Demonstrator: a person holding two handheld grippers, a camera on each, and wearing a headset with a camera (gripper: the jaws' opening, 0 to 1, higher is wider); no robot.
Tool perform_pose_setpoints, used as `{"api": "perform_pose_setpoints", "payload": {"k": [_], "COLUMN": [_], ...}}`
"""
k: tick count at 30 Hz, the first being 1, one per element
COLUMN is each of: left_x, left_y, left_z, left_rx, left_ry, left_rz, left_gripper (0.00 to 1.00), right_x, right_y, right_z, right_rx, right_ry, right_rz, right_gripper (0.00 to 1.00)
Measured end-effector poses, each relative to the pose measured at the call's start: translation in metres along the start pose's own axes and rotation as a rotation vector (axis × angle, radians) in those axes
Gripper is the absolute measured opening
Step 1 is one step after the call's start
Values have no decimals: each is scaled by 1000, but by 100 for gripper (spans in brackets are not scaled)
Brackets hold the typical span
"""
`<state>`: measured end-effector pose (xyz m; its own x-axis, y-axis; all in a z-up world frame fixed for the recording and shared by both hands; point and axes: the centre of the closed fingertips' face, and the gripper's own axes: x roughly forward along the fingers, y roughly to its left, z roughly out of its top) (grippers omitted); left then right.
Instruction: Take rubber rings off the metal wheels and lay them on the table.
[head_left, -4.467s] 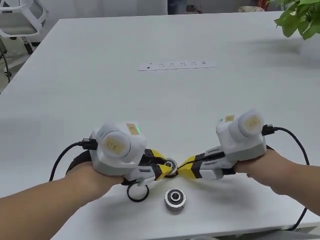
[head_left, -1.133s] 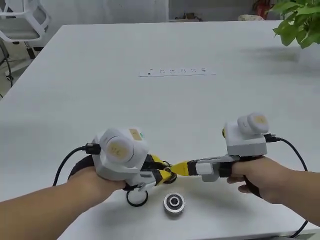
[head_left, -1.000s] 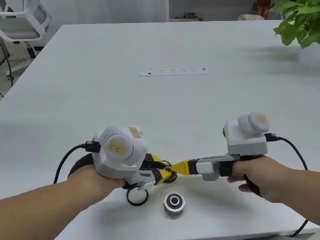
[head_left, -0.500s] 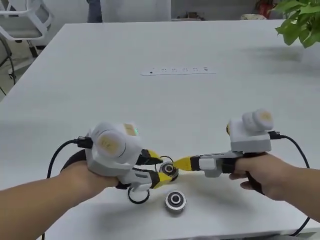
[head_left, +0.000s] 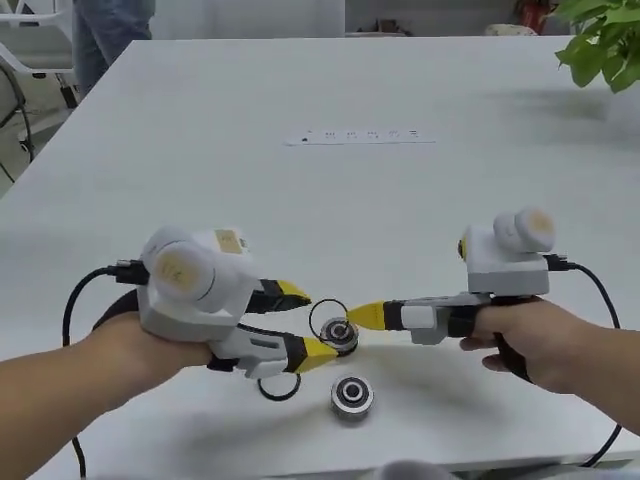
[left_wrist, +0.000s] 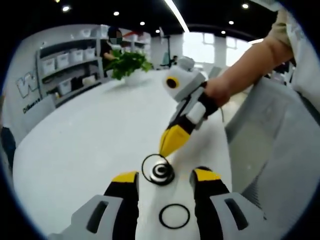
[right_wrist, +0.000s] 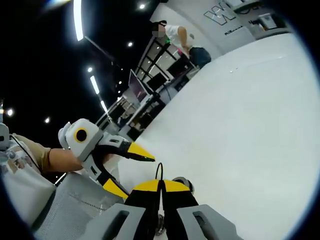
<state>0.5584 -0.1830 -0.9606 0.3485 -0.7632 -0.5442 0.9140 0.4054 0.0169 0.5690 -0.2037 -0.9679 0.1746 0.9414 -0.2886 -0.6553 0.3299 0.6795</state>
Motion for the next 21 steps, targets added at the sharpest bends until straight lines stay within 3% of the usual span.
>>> {"api": "perform_pose_setpoints", "payload": {"k": [12, 21], "left_x": [-31, -49], "left_y": [3, 2], "left_z": [-6, -16], "left_rx": [-44, -67], "left_ry": [-28, -33], "left_rz": [33, 54], "left_gripper": [55, 61], "right_x": [10, 23], "right_y": [17, 26], "right_z": [2, -5], "right_rx": [-4, -11], "right_ry": [7, 48], "right_rz": [41, 68], "right_gripper": [0, 0]}}
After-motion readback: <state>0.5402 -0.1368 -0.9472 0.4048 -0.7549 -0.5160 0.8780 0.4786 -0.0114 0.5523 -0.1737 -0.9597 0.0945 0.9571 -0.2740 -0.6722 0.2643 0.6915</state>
